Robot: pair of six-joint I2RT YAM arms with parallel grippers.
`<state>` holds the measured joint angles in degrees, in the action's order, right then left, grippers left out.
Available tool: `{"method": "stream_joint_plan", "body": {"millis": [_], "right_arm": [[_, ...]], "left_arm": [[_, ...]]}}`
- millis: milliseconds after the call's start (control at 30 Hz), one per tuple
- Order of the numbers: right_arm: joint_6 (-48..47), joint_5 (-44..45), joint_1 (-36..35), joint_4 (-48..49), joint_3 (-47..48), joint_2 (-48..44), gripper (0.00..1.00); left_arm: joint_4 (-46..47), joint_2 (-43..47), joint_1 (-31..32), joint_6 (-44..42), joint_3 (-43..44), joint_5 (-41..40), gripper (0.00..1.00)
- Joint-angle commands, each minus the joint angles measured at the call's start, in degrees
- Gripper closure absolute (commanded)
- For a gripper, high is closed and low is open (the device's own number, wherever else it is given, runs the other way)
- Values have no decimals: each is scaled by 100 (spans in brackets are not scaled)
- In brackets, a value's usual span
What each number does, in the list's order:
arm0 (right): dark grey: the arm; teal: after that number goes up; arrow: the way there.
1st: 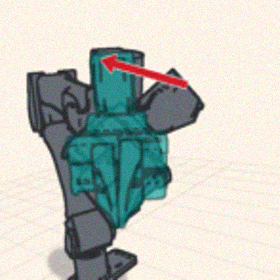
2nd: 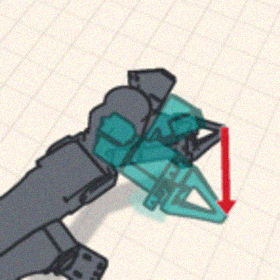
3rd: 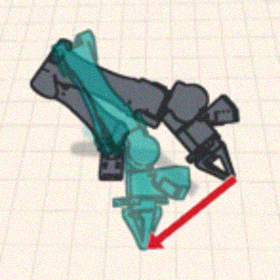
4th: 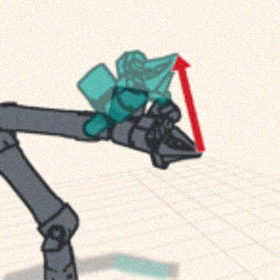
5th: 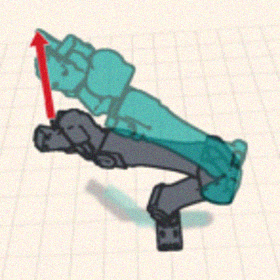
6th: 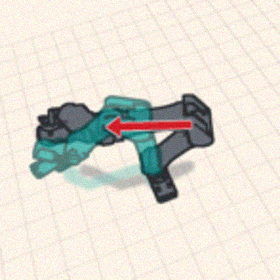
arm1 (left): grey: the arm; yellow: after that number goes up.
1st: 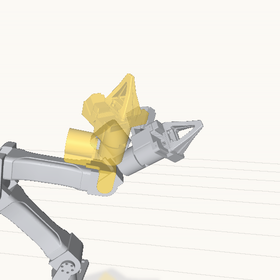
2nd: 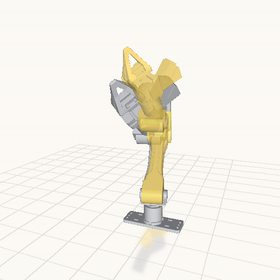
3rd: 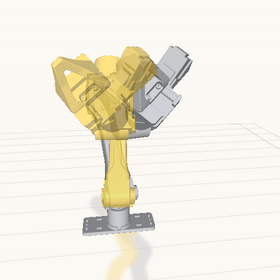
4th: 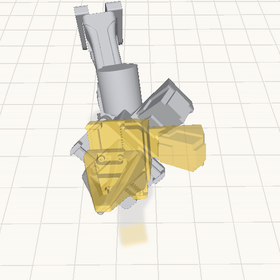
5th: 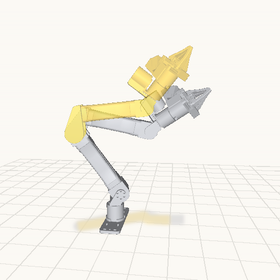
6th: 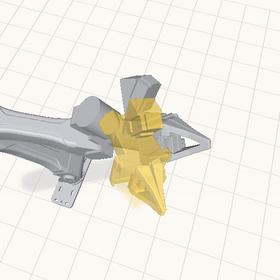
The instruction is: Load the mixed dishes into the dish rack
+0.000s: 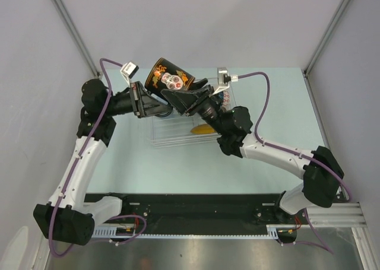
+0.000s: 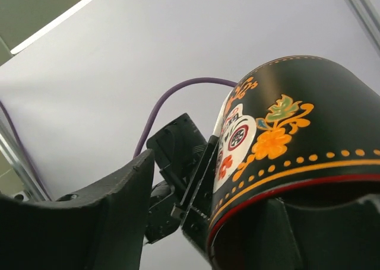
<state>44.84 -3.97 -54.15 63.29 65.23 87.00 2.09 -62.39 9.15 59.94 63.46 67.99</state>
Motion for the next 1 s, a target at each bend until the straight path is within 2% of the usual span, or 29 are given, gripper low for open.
{"method": "stream_joint_plan", "body": {"millis": [0,200,267,367,400,433,500,567,700,833,967], "right_arm": [[209,-113,45,-35,174,-350,39],[350,-507,194,-588,113,-500,31],[341,-622,282,-1167,69,-701,29],[298,-903,484,-2265,-98,-1158,28],[228,-982,545,-2599,-142,-1333,28],[157,-1001,616,-3255,-221,-1639,28],[-88,-870,748,-3874,-283,-2062,27],[-588,-659,783,-4630,-362,-2693,27],[-1073,-158,949,-5501,-380,-3548,26],[-1074,-139,1275,-6125,-397,-3954,25],[-1091,-87,1407,-6302,-441,-4130,25]], "left_arm": [[1030,148,-255,-9,298,232,100],[1356,113,-598,246,561,373,100],[1286,52,-808,167,789,426,100],[95,-80,-1134,-848,1211,400,100],[-658,-124,-1161,-2271,1700,295,100],[-2275,-246,-1170,-3042,1974,-167,100],[-3411,-308,-1161,-4353,2197,-487,100],[-3976,-379,-1152,-5041,2118,-873,100],[-4146,-309,-1082,-5878,1310,-1524,100],[-3998,-344,-740,-6196,783,-2139,100],[-3821,-432,-414,-6223,396,-2518,100]]}}
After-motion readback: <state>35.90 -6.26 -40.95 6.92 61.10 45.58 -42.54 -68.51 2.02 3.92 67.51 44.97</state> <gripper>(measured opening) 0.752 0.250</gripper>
